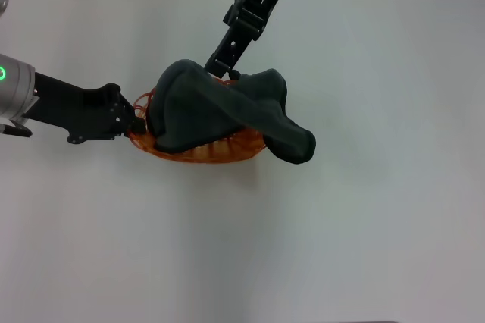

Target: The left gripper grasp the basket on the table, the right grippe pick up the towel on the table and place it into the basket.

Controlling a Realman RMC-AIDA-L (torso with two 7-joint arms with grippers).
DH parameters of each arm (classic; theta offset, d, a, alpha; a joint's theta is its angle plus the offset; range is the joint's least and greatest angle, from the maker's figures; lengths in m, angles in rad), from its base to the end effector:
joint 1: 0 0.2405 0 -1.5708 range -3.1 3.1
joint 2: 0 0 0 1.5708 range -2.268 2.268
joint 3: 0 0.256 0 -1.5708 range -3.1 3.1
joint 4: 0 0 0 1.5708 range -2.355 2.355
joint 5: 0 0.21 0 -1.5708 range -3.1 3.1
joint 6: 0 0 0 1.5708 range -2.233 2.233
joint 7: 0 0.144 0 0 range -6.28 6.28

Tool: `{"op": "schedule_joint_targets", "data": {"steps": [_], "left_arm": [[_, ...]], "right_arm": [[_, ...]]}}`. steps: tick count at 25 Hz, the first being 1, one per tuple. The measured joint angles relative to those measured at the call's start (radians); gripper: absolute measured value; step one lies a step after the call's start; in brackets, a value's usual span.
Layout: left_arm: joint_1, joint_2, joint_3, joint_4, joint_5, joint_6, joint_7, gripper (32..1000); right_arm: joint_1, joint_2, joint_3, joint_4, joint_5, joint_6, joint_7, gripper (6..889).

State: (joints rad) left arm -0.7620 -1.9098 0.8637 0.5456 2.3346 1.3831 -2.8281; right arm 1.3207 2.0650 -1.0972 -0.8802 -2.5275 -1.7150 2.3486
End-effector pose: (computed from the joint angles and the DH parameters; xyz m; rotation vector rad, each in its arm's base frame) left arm -0.2685 0.3892 0.0220 -1.9829 -2.1700 -0.1447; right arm -0.0013 0.4043 -0.0162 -3.0100 0.4453 -0.4757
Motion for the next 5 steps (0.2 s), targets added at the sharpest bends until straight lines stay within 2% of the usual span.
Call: {"op": "schedule_joint_targets", "data": {"steps": [5], "left_arm": [[0.0,0.0,0.0,0.0,0.0,0.0,0.001,88]], "right_arm": [[0.0,0.0,0.0,0.0,-0.001,0.002,0.0,868]]}}
